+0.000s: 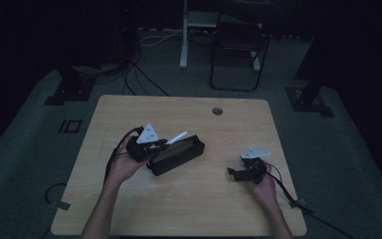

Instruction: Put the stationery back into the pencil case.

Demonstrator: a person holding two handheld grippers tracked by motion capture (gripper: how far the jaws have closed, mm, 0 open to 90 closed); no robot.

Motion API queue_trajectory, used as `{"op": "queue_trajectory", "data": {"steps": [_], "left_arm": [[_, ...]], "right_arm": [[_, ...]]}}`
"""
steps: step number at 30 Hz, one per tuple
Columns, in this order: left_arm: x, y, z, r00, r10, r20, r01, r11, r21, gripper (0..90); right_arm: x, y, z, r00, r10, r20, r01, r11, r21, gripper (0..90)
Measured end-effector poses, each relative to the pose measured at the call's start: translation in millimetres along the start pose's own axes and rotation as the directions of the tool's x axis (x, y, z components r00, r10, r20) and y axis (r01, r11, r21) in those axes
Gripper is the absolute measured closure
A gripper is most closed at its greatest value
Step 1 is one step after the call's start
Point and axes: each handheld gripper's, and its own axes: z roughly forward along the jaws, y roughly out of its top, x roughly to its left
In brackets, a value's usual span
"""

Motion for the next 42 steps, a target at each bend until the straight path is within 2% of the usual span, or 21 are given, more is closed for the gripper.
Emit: {"op": "queue_trajectory", "data": {"steps": [21,29,42], "left_arm": [[5.3,-2.6,9.7,0.9999,-0.005,-0.014,0.005,0.9998,0.018,78.6],[8.7,-4.0,15.0,0.9991,-0.022,-0.036,0.023,0.9996,0.020,78.6],[10.9,-5.6,22.7,0.9987,-0.032,-0.039,0.034,0.9990,0.028,78.5]], "right_arm": [[-0.1,0.0,0.1,1.0000,-0.002,0.000,0.002,1.000,-0.001,18.5],[-0.1,0.0,0.1,1.0000,-0.002,0.000,0.002,1.000,-0.001,18.5],[-0.1,0.0,0.1,1.0000,-0.002,0.000,0.002,1.000,-0.001,18.5]]}}
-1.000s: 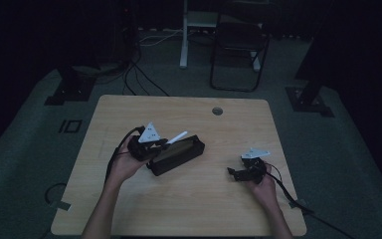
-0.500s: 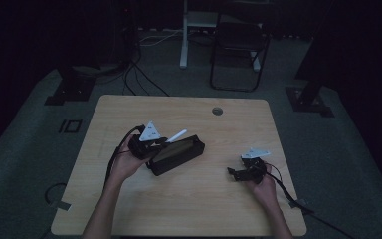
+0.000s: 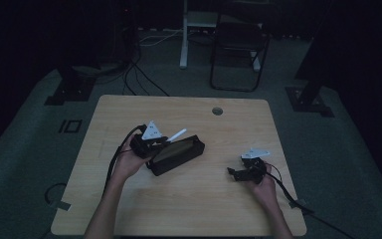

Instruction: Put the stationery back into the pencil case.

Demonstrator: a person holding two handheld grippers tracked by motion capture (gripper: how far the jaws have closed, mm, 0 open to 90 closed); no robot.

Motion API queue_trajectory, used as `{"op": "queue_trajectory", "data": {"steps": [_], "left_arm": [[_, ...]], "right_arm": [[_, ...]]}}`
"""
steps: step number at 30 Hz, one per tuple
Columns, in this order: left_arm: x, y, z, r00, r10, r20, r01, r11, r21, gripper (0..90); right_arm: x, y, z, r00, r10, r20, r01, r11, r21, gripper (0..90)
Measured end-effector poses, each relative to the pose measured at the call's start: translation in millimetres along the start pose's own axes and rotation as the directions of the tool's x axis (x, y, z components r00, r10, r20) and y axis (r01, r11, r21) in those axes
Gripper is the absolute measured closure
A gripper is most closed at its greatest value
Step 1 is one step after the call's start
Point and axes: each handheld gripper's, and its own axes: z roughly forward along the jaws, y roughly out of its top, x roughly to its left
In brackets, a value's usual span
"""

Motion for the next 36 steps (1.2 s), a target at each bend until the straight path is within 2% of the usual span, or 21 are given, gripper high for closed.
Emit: {"op": "queue_trajectory", "data": {"steps": [21,36], "left_arm": [[0.3,-3.6,20.7,0.9997,-0.004,0.024,0.003,0.9989,0.046,78.5],[-8.8,-1.8,33.3,0.9989,0.017,0.044,-0.020,0.9974,0.069,78.4]], "right_arm": [[0.1,0.0,-0.1,1.0000,0.001,-0.001,-0.001,1.000,0.001,18.5],[0.1,0.0,0.0,1.0000,0.001,0.000,-0.001,1.000,0.001,18.5]]}}
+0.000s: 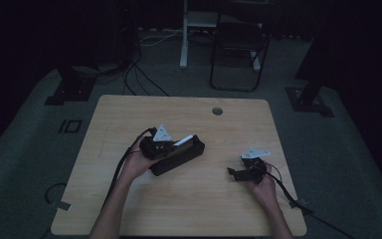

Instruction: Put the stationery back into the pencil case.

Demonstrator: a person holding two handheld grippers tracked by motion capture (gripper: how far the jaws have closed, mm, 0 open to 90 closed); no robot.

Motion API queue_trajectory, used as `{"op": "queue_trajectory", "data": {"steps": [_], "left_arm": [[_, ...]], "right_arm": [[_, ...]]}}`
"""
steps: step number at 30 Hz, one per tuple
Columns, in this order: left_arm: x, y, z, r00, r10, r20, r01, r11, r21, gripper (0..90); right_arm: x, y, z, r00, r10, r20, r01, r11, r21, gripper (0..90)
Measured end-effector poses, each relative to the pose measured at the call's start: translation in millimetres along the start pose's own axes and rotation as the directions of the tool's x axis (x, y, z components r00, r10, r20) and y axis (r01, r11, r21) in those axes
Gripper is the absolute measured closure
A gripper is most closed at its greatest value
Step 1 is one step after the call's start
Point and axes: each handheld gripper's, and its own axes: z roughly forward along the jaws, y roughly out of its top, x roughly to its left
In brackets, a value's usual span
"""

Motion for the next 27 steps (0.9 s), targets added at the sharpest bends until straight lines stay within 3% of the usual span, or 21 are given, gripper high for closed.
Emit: {"op": "queue_trajectory", "data": {"steps": [8,12,20,27], "left_arm": [[-2.4,0.3,5.5,0.9999,0.003,0.010,-0.003,0.9999,0.011,77.8],[-2.9,1.0,2.8,1.0000,0.000,-0.009,0.000,1.0000,0.001,64.5],[5.2,0.9,-27.4,0.9977,-0.034,-0.060,0.030,0.9973,-0.067,51.0],[11.4,-6.8,-51.1,0.9914,-0.054,-0.119,0.044,0.9953,-0.087,47.6]], "right_arm": [[0.0,0.0,0.0,1.0000,0.000,0.000,0.000,1.000,0.000,18.5],[0.0,0.0,0.0,1.0000,0.000,-0.001,0.000,1.000,0.000,18.5],[-0.1,0.1,0.1,1.0000,-0.003,0.000,0.003,1.000,-0.001,18.2],[0.0,0.1,0.1,1.0000,-0.002,-0.001,0.002,1.000,-0.001,18.2]]}}
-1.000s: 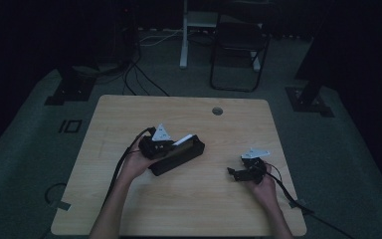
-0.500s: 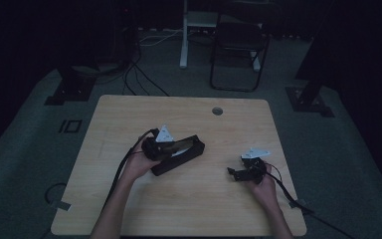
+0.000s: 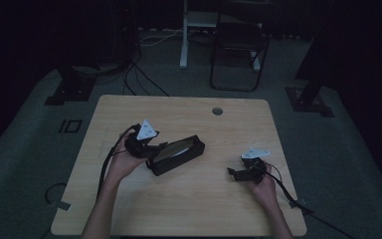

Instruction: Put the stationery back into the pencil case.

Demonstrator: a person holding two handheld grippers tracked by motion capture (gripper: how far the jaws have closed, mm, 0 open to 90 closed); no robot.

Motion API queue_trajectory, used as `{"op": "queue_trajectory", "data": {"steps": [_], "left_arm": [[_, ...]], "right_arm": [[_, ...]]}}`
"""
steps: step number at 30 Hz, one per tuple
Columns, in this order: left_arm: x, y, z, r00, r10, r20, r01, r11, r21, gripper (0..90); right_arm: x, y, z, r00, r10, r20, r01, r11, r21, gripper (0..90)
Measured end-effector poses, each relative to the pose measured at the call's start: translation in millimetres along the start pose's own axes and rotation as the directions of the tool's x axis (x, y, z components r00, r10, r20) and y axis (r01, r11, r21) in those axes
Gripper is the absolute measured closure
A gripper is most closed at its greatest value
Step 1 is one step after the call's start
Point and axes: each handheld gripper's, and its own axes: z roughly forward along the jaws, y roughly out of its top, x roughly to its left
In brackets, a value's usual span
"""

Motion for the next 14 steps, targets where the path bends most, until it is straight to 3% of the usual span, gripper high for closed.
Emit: {"op": "queue_trajectory", "data": {"steps": [14], "left_arm": [[11.7,-16.3,-9.2,0.9982,-0.037,-0.048,0.037,0.9993,0.000,45.6]], "right_arm": [[0.1,0.0,0.0,1.0000,0.002,0.000,-0.002,1.000,0.001,18.2]]}}
